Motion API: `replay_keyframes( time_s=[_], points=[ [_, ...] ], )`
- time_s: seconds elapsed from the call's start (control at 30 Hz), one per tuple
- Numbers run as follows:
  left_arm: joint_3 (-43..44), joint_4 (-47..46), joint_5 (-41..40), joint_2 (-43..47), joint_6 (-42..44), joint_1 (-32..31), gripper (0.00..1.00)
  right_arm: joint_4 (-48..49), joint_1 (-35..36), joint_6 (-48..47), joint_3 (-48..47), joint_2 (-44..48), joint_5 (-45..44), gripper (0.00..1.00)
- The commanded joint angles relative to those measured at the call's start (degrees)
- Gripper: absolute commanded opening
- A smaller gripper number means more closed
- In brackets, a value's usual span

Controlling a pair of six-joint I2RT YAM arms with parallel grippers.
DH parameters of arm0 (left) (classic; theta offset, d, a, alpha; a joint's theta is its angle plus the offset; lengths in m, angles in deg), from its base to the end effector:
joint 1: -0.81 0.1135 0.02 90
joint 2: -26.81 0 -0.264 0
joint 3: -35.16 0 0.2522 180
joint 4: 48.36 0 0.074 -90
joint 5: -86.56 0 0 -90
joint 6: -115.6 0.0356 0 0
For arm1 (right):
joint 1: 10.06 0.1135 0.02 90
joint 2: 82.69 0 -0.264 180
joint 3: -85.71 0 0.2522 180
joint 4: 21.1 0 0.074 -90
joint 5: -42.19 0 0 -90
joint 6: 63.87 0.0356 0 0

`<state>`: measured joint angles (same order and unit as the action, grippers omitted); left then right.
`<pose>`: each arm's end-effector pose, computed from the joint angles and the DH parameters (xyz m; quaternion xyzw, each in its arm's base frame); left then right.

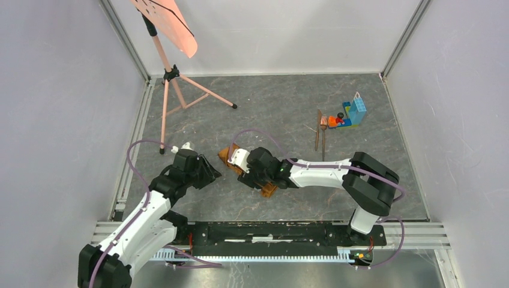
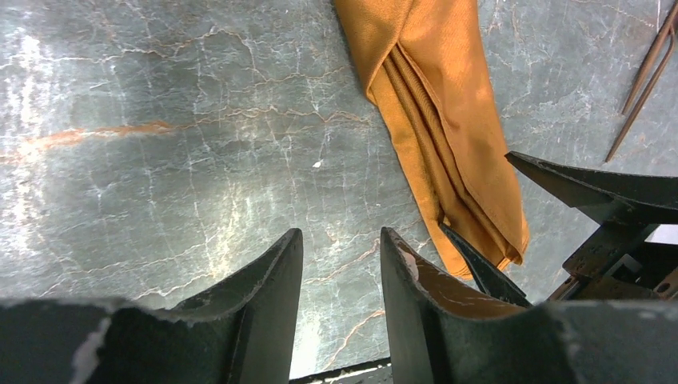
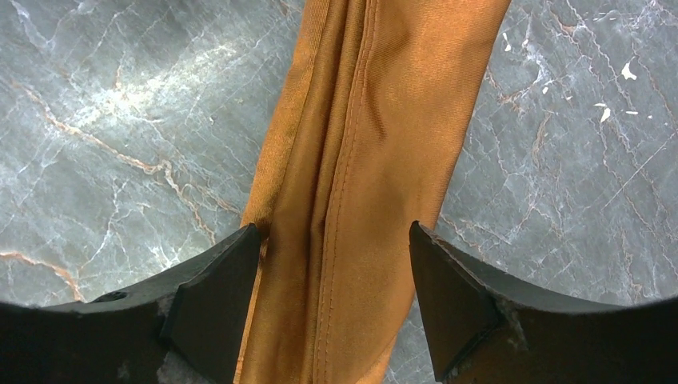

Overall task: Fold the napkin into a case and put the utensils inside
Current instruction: Pick up the smaller rectangle-folded napkin from the center of the board.

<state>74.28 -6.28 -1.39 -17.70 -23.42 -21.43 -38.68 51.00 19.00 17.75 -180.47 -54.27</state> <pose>0.1447 -0.0606 0.1941 -0.2095 0.9079 -0.2248 0.2850 0.1722 0.3031 0.1691 -0.5045 0.7818 0.1177 0.3470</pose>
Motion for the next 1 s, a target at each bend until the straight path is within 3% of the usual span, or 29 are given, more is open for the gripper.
replay_keyframes(
  time_s=[0.0, 0.6, 0.97],
  points=[
    [2.01, 3.51, -1.86, 2.63, 3.13, 0.24, 0.48, 0.14, 1.08, 2.69, -2.88, -1.25, -3.81, 0.74],
    [2.89, 4.0, -1.43, 4.38, 3.02, 0.18, 0.49, 0.17, 3.99, 11.11, -4.71, -6.98, -8.12, 0.71],
    [3.15, 4.02, -1.85, 4.11, 3.22, 0.22, 0.49, -5.61, 5.56, 12.06, -10.12, -2.86, -11.31, 0.71]
  ],
)
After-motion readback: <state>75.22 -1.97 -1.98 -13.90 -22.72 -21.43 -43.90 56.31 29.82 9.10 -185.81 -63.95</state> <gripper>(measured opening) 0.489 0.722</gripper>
